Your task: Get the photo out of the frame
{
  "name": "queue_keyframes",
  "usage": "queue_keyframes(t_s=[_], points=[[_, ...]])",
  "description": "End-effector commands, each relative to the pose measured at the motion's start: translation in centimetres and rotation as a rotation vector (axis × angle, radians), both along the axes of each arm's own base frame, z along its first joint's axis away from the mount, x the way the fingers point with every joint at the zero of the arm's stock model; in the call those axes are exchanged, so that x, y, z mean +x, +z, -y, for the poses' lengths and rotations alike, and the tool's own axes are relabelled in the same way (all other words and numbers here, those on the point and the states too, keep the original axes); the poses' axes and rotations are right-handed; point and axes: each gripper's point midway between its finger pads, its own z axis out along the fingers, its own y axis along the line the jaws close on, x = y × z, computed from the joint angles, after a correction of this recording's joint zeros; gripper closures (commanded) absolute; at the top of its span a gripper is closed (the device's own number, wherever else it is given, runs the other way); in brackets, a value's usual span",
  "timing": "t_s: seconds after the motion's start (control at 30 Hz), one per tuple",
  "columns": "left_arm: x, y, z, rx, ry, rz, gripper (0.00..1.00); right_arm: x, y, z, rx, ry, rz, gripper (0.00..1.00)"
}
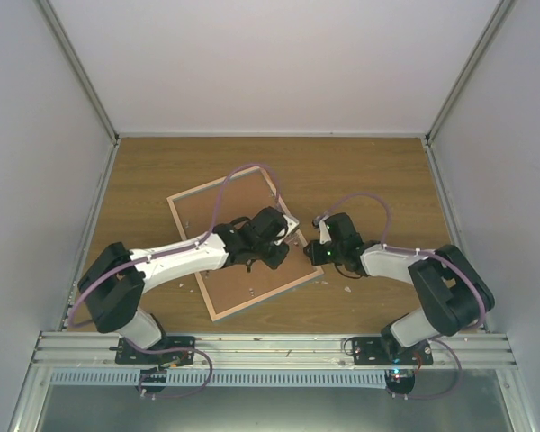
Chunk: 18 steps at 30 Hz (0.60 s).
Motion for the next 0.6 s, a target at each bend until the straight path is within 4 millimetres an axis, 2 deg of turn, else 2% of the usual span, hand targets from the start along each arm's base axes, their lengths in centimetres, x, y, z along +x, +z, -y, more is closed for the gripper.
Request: queue_keyframes(t_s=[0.0, 0.17, 0.37, 0.47, 0.57], points=[[0.8, -0.1, -2.5, -0.025, 0.167, -0.003, 1.00, -1.9, -2.3, 3.1, -0.104, -0.121, -0.111, 0.99], [0.8, 0.6, -5.2, -0.076, 0.259, -0.019, 1.00, -3.1, -2.1, 3.6, -0.106, -0.132, -0.141, 0.99], [0.5, 1.2, -7.1, -0.110, 0.300, -0.023, 1.00, -6.0, -1.9, 4.2, -0.095, -0.123, -0.187, 0.96], [0.4, 1.5, -7.6, -0.125, 0.308, -0.019, 1.00, -7.2, -1.5, 4.3, -0.090, -0.119, -0.197, 0.86], [0.4, 1.7, -8.0, -0.134, 0.315, -0.014, 1.00, -7.0, -0.5, 4.4, -0.085, -0.118, -0.170, 0.79]])
